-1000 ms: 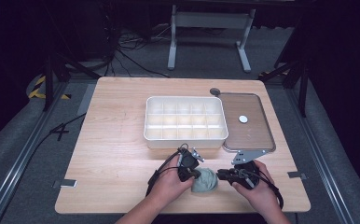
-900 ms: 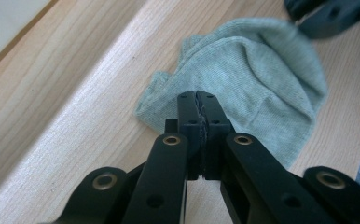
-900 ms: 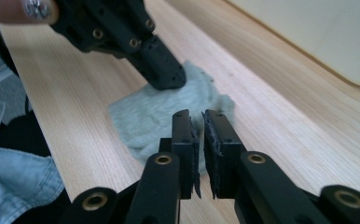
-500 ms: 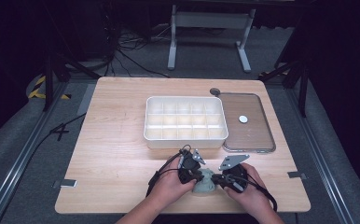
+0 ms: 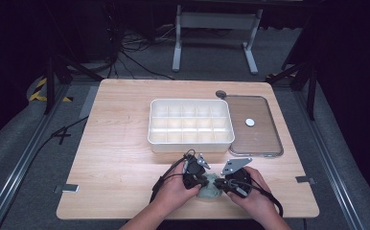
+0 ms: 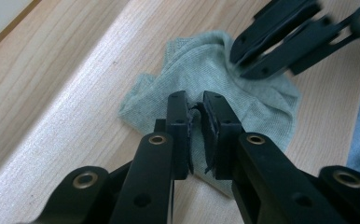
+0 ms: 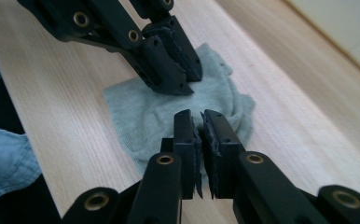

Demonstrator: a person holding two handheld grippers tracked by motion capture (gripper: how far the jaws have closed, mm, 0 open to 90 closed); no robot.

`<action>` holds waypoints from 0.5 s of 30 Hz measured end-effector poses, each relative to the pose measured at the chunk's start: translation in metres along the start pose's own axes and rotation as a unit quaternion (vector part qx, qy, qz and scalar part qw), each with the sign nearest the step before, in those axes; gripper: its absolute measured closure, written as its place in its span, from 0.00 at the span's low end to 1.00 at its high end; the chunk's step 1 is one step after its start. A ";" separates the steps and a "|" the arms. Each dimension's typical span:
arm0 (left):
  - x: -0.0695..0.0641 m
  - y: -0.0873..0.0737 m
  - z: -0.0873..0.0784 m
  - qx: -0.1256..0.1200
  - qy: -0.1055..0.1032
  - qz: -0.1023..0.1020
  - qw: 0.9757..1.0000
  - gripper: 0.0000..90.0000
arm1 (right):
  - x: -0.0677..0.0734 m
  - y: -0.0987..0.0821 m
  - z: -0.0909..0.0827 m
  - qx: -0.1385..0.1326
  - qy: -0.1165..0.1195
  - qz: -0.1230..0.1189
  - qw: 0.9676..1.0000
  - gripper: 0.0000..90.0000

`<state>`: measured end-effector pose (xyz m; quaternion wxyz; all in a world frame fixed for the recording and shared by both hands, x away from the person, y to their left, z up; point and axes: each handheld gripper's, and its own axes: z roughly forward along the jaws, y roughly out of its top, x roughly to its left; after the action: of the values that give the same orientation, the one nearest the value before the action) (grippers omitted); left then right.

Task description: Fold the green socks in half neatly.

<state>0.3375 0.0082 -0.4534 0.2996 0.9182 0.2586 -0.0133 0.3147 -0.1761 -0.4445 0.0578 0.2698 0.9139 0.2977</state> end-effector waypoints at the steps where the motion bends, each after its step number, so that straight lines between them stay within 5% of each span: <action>1: 0.000 -0.001 -0.002 0.002 0.002 -0.001 1.000 0.90 | -0.001 -0.001 0.003 0.001 0.001 0.000 1.000 0.95; 7: 0.009 -0.010 -0.026 -0.025 -0.002 -0.020 0.999 0.88 | -0.007 -0.001 0.006 0.003 0.022 0.014 1.000 0.96; 15: 0.018 -0.029 -0.032 0.008 -0.019 -0.024 1.000 0.83 | -0.009 0.002 0.007 0.011 0.028 0.013 0.999 0.97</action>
<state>0.3351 0.0539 -0.4461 0.2968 0.9138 0.2743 -0.0400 0.3251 -0.1765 -0.4497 0.0254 0.2739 0.9149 0.2954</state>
